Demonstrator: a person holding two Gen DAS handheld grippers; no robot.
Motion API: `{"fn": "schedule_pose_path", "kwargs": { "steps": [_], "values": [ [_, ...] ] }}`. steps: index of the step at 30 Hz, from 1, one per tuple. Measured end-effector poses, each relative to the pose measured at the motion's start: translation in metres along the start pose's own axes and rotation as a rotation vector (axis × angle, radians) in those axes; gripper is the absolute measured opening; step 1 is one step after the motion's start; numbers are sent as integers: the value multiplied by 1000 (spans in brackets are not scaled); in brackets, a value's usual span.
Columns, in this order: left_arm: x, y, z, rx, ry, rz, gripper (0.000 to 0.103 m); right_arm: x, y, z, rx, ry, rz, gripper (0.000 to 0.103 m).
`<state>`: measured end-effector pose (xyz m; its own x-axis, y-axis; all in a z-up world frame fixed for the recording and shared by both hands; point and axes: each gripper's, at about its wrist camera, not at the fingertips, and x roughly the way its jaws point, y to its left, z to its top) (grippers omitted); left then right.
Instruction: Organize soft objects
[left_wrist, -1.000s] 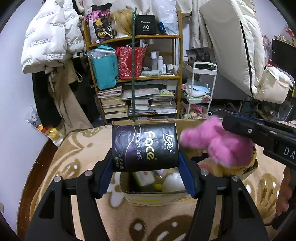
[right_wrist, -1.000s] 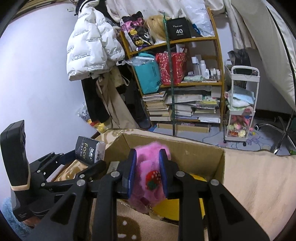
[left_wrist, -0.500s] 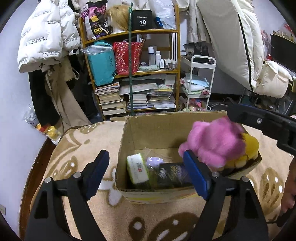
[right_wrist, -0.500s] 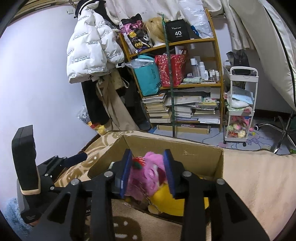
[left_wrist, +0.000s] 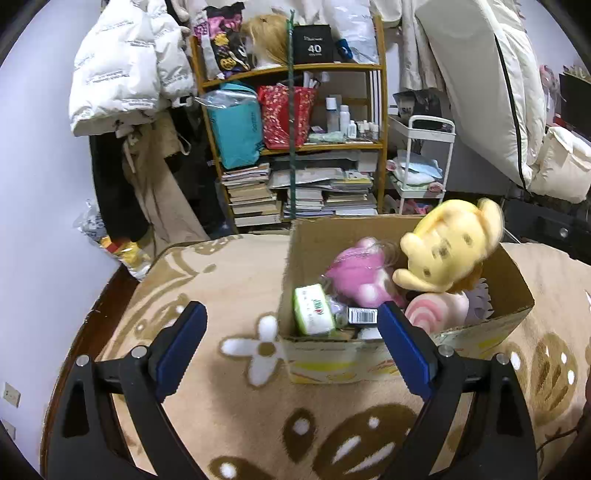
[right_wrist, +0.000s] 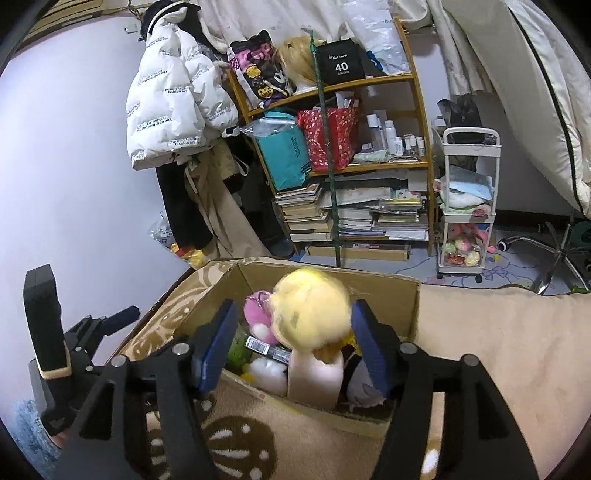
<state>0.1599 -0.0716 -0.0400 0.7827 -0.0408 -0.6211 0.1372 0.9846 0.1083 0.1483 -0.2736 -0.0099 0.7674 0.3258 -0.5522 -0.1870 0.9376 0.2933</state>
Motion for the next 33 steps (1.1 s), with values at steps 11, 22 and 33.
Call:
{"fn": "schedule_pose_path", "kwargs": {
  "steps": [11,22,33],
  "values": [
    [-70,9,-5,-3,-90,49,99,-51,9,-1,-10,-75,-97,103],
    [-130,26,-25,-71,-137,62,99,-117,12,-16,-14,-147,-171,103],
    [-170,27,-52,-81,-151,32,100,-165,21,-38,-14,-198,-182,103]
  ]
}}
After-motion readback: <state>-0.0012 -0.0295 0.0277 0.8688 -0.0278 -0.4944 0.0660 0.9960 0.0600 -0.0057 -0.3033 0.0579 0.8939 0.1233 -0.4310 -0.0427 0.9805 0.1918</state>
